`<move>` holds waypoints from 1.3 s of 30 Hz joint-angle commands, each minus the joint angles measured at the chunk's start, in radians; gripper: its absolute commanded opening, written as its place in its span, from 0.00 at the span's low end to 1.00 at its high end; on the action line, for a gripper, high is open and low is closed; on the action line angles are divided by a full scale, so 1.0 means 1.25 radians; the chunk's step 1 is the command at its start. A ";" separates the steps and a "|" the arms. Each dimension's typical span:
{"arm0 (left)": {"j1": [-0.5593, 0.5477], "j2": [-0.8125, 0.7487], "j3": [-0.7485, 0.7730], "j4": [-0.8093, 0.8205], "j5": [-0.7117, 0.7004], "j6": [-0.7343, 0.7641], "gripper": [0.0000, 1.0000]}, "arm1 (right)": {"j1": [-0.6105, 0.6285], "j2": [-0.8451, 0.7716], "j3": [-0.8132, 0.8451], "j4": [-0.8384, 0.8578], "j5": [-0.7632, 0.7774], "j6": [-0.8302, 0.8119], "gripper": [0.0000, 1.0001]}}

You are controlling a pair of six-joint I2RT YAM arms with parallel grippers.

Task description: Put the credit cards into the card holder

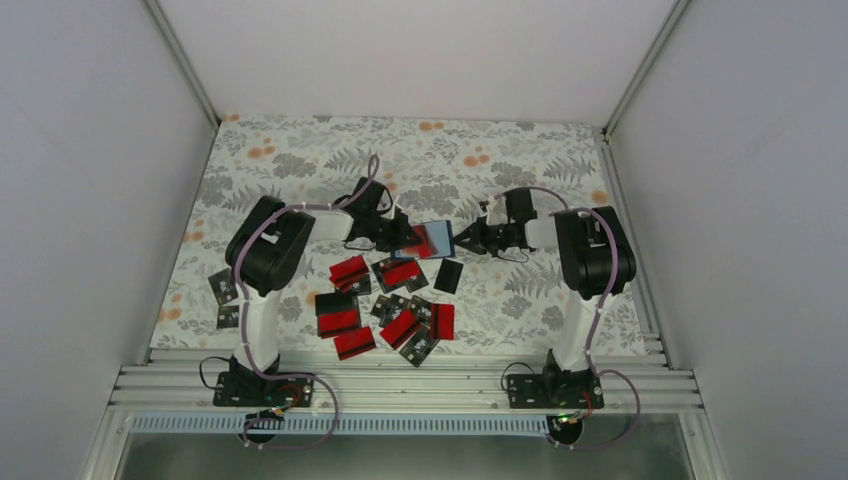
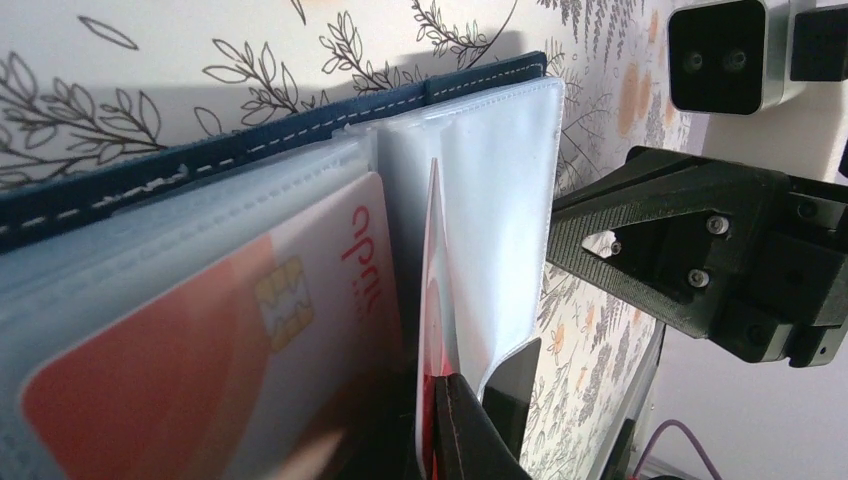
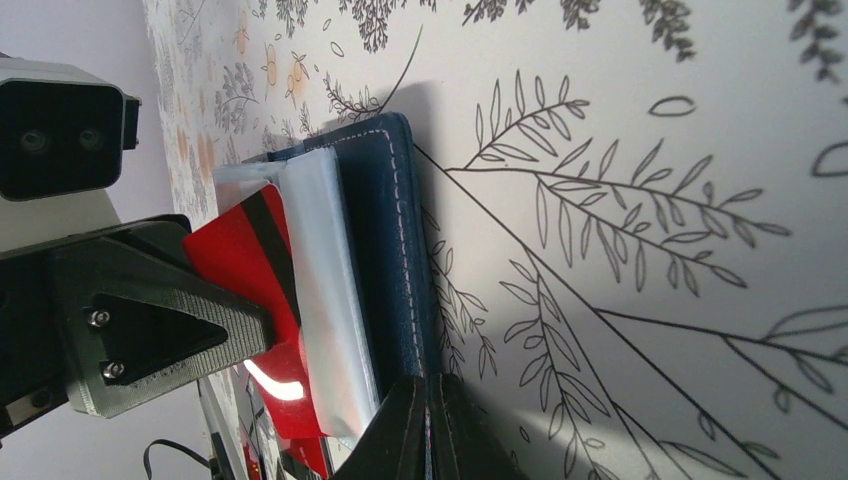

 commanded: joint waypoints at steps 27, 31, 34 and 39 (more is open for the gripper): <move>-0.004 0.097 0.144 -0.220 0.081 0.142 0.02 | 0.011 0.038 0.013 -0.048 0.006 -0.032 0.05; -0.003 0.114 0.170 -0.253 0.090 0.161 0.02 | 0.011 0.040 0.022 -0.054 0.003 -0.038 0.05; -0.003 0.124 0.182 -0.259 0.095 0.164 0.02 | 0.013 0.043 0.027 -0.058 0.001 -0.040 0.05; -0.004 0.134 0.191 -0.242 0.094 0.146 0.02 | 0.018 0.045 0.026 -0.054 -0.001 -0.036 0.05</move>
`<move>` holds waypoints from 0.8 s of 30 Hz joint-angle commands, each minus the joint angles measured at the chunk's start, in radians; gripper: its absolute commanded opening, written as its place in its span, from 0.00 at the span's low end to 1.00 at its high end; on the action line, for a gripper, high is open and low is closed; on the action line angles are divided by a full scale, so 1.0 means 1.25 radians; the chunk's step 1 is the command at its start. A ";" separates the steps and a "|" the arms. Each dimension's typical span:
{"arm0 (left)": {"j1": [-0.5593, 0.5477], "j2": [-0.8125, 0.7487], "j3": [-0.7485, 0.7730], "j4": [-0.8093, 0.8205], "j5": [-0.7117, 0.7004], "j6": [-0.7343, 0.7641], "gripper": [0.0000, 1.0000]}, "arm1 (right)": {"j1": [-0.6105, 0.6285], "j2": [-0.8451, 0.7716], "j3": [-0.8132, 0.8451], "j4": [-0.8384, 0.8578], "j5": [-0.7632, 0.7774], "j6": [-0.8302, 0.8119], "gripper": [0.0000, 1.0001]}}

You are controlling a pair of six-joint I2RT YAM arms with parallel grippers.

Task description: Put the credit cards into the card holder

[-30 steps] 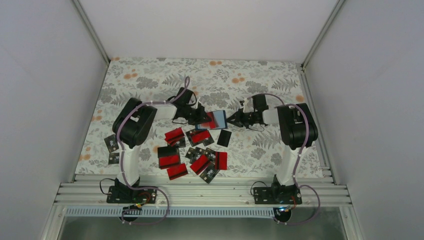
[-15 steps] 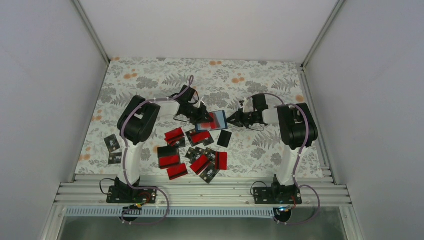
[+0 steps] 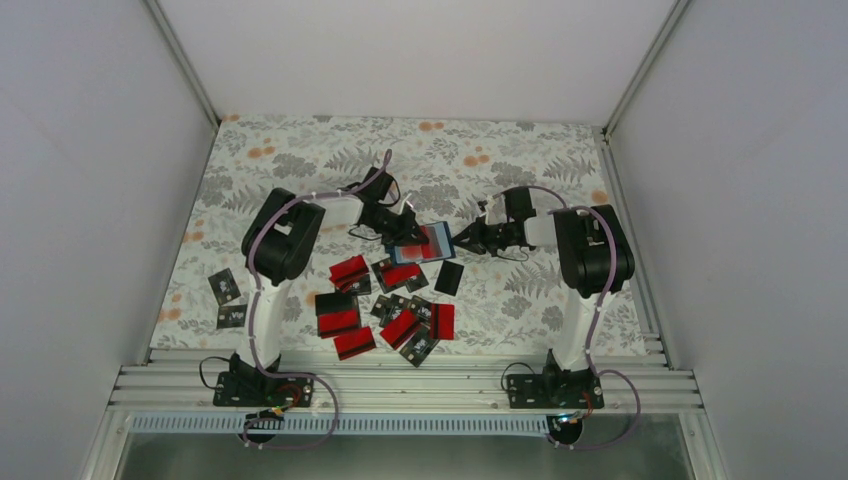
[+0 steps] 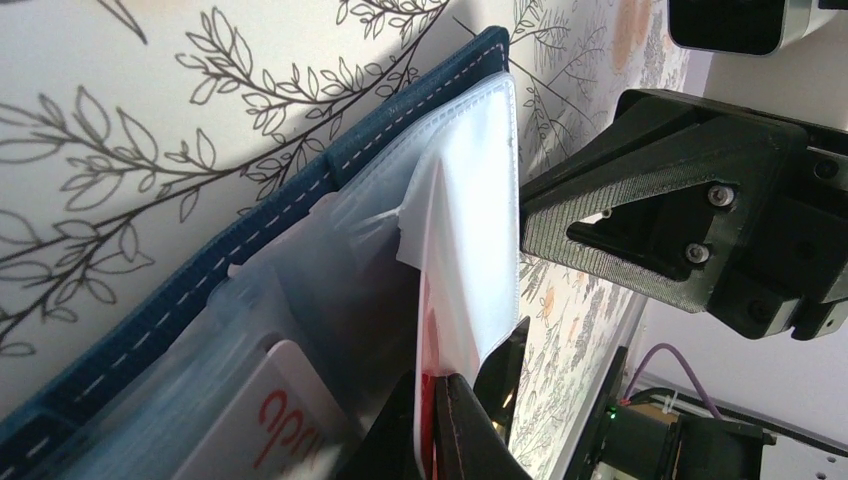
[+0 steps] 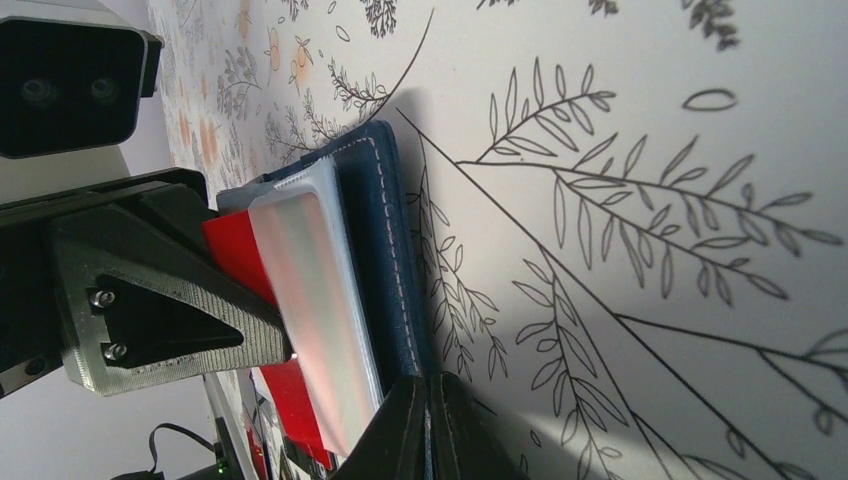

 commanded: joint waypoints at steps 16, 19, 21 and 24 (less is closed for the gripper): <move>-0.029 0.079 0.074 -0.021 -0.014 -0.020 0.02 | 0.038 0.046 0.008 -0.011 0.008 0.002 0.05; -0.035 0.093 0.099 -0.039 -0.015 -0.008 0.03 | 0.041 0.048 0.012 -0.012 0.007 0.003 0.05; -0.037 0.101 0.117 -0.056 -0.016 0.003 0.03 | 0.042 0.050 0.014 -0.012 0.007 0.003 0.05; -0.038 0.113 0.140 -0.090 -0.021 0.027 0.06 | 0.044 0.052 0.020 -0.017 0.007 0.000 0.05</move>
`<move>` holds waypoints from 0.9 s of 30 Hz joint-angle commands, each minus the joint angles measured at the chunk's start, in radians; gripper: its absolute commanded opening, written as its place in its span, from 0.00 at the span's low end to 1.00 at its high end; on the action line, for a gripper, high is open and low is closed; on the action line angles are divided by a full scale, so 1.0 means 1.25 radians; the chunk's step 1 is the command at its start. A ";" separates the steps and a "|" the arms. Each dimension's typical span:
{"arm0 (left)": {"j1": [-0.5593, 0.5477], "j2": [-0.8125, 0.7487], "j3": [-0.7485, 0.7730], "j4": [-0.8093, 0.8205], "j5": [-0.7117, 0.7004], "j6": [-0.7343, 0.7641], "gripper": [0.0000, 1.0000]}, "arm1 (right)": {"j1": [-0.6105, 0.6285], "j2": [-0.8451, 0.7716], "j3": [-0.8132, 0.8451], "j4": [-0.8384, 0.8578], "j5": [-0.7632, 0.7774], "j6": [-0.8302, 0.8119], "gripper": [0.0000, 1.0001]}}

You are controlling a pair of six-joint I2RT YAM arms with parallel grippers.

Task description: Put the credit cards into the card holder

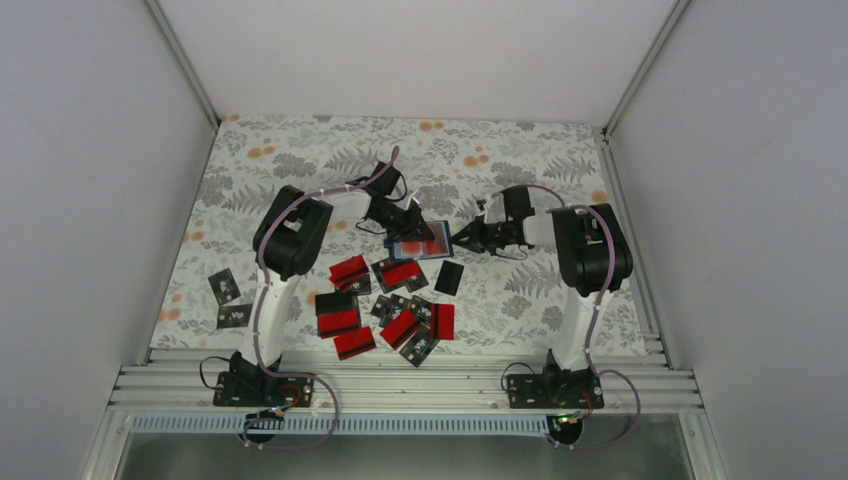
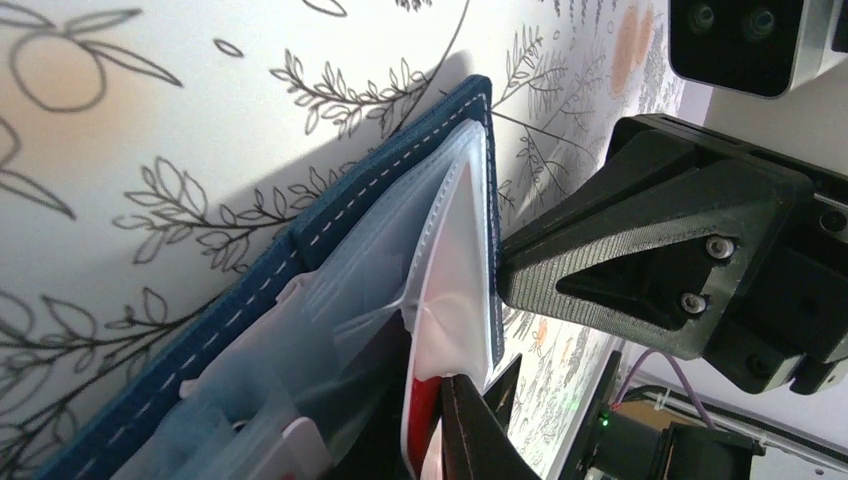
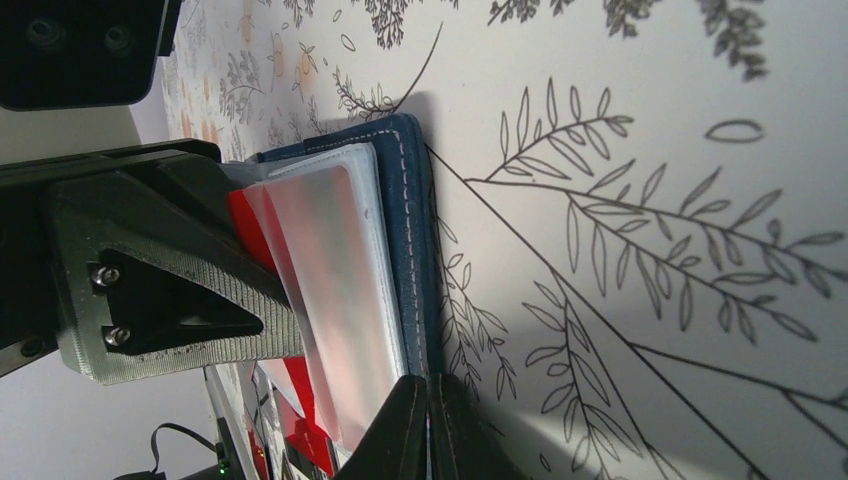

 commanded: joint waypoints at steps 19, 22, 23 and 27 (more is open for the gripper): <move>-0.029 -0.009 0.083 -0.189 -0.178 0.132 0.55 | 0.041 0.029 0.021 -0.065 0.047 -0.027 0.04; -0.029 -0.032 0.077 -0.201 -0.193 0.138 0.66 | 0.040 0.025 0.025 -0.070 0.051 -0.029 0.04; -0.029 -0.043 0.071 -0.203 -0.201 0.138 0.70 | 0.039 0.023 0.027 -0.075 0.054 -0.030 0.04; -0.028 -0.100 0.043 -0.205 -0.239 0.141 0.87 | 0.034 0.016 0.034 -0.087 0.061 -0.032 0.04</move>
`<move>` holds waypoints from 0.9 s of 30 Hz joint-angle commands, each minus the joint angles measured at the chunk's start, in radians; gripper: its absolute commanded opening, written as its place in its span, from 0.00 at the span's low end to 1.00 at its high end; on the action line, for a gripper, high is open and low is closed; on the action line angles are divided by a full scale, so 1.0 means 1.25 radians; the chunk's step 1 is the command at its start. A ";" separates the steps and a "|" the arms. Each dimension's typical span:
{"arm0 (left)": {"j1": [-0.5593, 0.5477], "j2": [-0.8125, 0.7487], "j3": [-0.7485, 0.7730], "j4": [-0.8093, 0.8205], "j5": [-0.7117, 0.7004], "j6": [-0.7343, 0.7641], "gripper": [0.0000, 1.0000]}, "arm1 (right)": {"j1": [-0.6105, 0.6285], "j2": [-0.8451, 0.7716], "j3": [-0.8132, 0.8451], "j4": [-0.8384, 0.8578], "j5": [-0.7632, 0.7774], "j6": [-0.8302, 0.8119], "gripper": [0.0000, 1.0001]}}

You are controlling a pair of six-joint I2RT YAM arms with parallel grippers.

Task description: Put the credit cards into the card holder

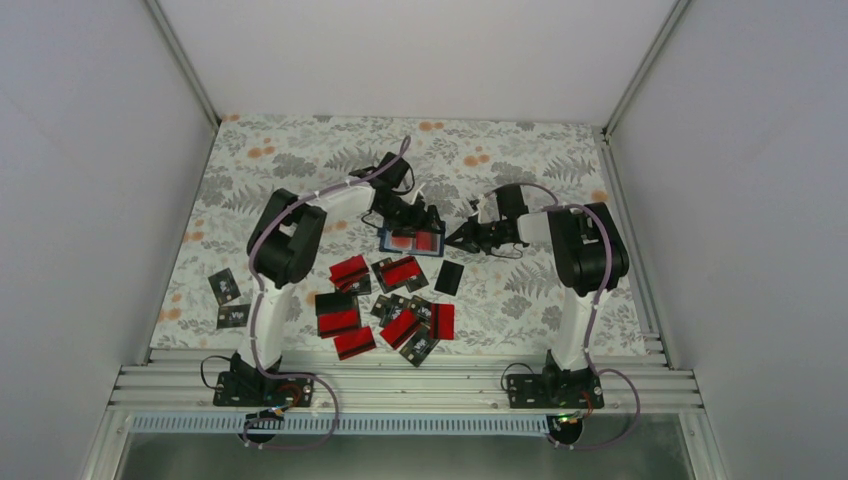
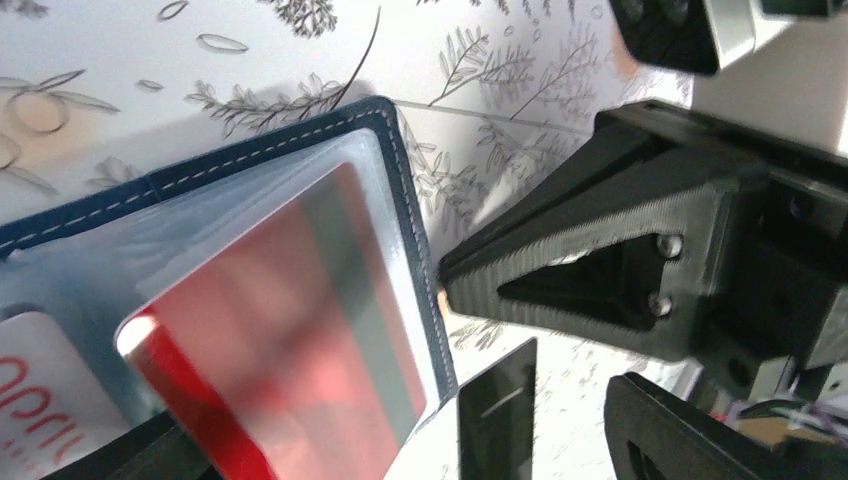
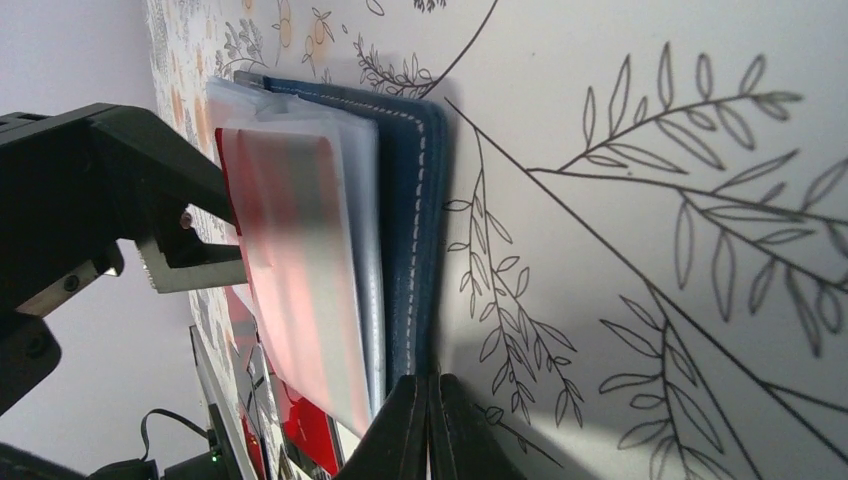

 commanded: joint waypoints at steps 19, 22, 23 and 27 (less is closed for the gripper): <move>0.016 -0.390 -0.203 -0.121 -0.325 0.033 1.00 | -0.002 -0.033 0.016 -0.090 0.076 -0.030 0.05; 0.022 -0.432 -0.226 -0.142 -0.409 0.047 1.00 | -0.001 -0.045 0.021 -0.101 0.089 -0.032 0.05; 0.024 -0.445 -0.236 -0.144 -0.435 0.049 1.00 | -0.002 -0.049 0.024 -0.107 0.095 -0.033 0.06; 0.042 -0.486 -0.303 -0.109 -0.483 0.066 0.99 | -0.001 -0.065 0.035 -0.132 0.115 -0.038 0.08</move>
